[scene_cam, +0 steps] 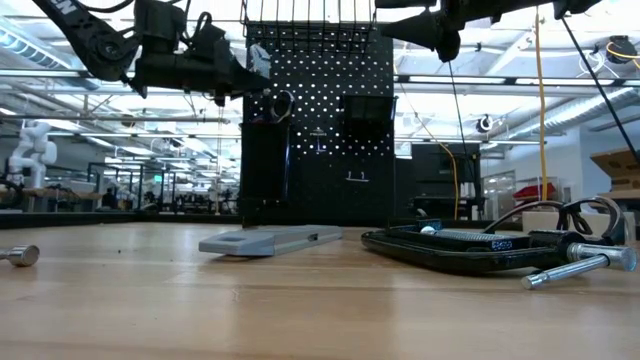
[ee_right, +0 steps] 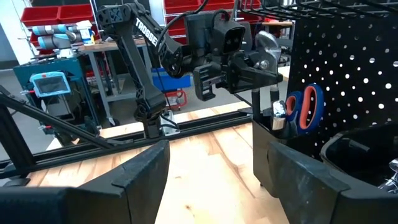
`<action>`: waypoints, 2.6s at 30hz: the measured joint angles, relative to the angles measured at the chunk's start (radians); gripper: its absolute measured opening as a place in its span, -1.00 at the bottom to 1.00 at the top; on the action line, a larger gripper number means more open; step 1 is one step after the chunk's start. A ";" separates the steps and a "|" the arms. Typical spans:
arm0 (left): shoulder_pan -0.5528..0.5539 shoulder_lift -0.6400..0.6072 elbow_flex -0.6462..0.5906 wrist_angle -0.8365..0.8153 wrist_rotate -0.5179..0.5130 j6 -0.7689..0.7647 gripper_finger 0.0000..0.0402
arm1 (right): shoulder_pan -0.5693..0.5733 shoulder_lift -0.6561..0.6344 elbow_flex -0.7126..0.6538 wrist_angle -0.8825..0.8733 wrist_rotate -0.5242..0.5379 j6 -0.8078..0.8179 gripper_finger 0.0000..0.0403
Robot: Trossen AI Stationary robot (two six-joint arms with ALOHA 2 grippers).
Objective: Hang tools onto peg board
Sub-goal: Put the slip-joint pliers into the left black bin on the peg board
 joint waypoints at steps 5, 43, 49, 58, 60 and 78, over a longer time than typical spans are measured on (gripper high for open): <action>0.000 0.000 0.000 0.001 -0.033 -0.041 -0.65 | 0.000 0.000 0.000 0.000 -0.003 0.000 0.28; 0.016 -0.184 0.159 -0.573 -0.112 0.059 -0.43 | 0.000 0.000 0.000 -0.007 -0.003 -0.005 0.28; 0.014 -0.186 0.159 -0.577 -0.083 0.096 -0.90 | 0.000 0.000 0.000 -0.007 -0.005 -0.003 0.28; 0.053 -0.186 0.170 -0.593 -0.026 0.167 -0.96 | 0.001 0.000 0.000 -0.007 -0.007 0.000 0.28; 0.070 -0.185 0.198 -0.611 -0.004 0.171 -0.96 | 0.001 0.000 0.000 -0.008 -0.007 0.000 0.28; 0.139 -0.096 0.385 -0.926 0.266 0.390 -0.97 | 0.001 0.000 0.000 0.000 -0.007 -0.003 0.28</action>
